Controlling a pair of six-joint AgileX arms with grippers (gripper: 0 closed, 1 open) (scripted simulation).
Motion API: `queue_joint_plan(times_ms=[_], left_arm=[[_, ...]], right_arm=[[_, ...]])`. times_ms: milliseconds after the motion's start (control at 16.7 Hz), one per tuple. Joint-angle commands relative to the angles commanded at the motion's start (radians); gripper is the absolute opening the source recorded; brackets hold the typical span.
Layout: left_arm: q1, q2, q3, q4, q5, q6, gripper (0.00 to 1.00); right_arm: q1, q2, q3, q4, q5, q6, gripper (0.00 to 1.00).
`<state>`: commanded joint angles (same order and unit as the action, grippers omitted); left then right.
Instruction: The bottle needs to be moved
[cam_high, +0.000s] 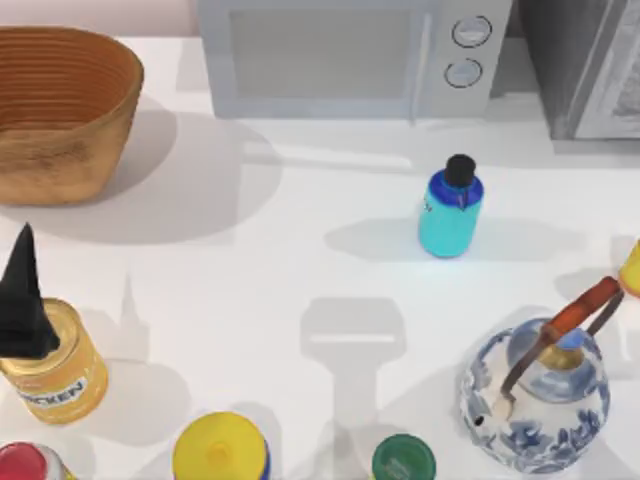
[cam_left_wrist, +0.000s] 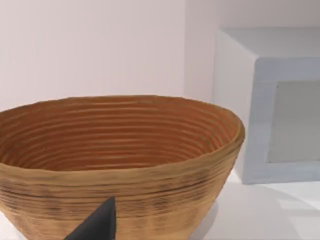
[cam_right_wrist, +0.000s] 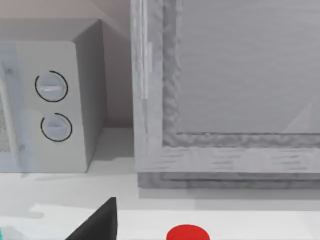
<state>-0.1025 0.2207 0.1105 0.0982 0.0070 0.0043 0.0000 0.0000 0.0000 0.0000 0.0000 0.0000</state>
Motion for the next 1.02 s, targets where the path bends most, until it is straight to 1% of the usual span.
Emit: queue_joint_plan(times_ms=[240,780,1020], left_arm=[[-0.136,0.338,0.147,0.13,0.009,0.006,1.0],[-0.481,1.264,0.523,0.462,0.033,0.02,1.0],[-0.597,1.575,0.648,0.573,0.041,0.025,1.0]], right_arm=[[0.0,0.0,0.0,0.0,0.0,0.0,1.0],[0.0,0.0,0.0,0.0,0.0,0.0,1.0],[0.0,0.0,0.0,0.0,0.0,0.0,1.0]])
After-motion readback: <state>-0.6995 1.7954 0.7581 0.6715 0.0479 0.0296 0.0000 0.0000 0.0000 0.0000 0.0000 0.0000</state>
